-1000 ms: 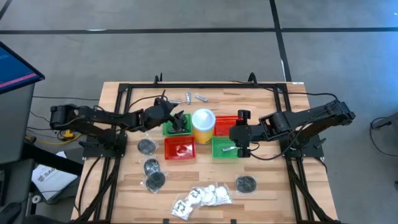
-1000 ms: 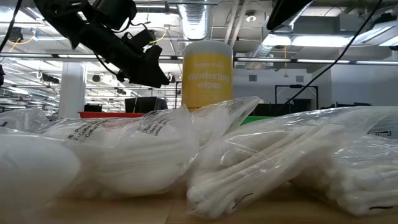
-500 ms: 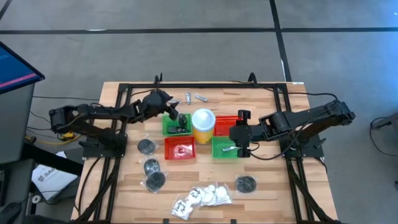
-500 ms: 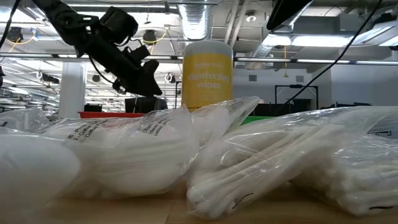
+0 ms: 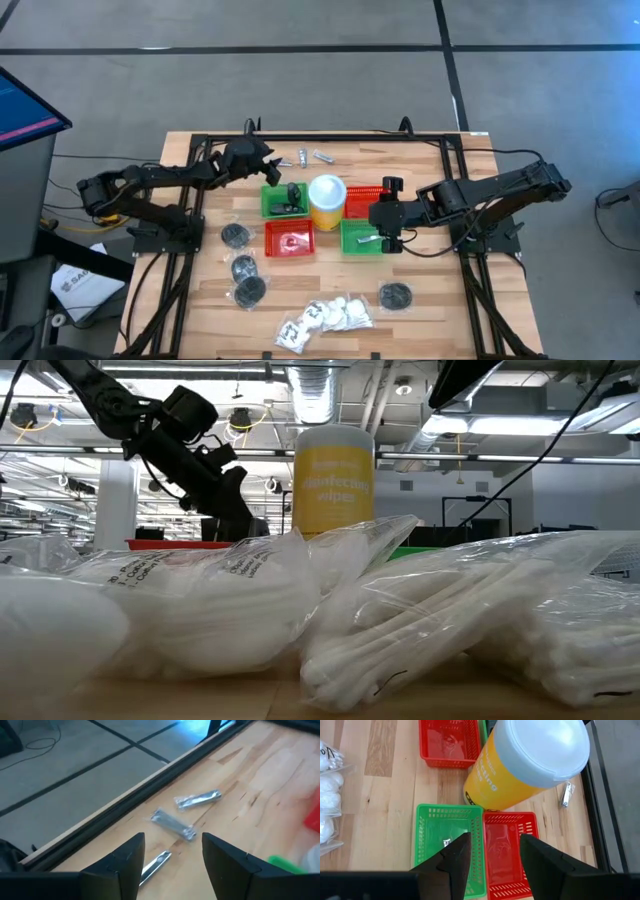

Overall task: Pick & Place Travel size toiletries
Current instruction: Put the silver nail cutter into the right green bin

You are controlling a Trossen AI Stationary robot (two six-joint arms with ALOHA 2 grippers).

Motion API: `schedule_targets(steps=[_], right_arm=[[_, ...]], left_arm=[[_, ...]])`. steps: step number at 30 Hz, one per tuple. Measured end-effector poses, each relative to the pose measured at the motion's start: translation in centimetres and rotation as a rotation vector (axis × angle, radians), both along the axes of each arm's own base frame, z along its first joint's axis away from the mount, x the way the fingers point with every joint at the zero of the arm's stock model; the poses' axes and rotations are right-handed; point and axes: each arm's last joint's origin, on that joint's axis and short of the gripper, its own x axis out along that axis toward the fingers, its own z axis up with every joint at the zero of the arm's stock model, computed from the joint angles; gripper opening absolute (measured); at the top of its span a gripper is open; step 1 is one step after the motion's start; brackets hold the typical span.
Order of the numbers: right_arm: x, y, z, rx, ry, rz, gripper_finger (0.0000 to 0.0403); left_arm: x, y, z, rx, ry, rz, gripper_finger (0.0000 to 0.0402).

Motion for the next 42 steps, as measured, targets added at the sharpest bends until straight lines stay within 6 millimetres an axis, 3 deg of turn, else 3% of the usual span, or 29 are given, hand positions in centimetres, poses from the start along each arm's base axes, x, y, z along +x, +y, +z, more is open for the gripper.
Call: schedule_targets(steps=[12, 23, 30, 42], right_arm=[[0.0, 0.0, 0.0, 0.000, 0.000, 0.000, 0.0159], [0.0, 0.0, 0.0, 0.000, 0.000, 0.000, 0.0159], [0.0, 0.0, 0.0, 0.000, 0.000, 0.000, 0.0159], [0.1, 0.0, 0.0, -0.003, -0.005, 0.006, 0.0159]], left_arm=[[-1.6, 2.2, -0.4, -0.003, 0.046, -0.073, 0.0186], [-1.5, 4.0, -4.9, -0.078, 0.211, -0.124, 0.0186], [-1.6, 5.3, -6.1, -0.096, 0.220, -0.171, 0.0186], [0.1, 7.3, -8.4, -0.129, 0.278, -0.287, 0.0186]])
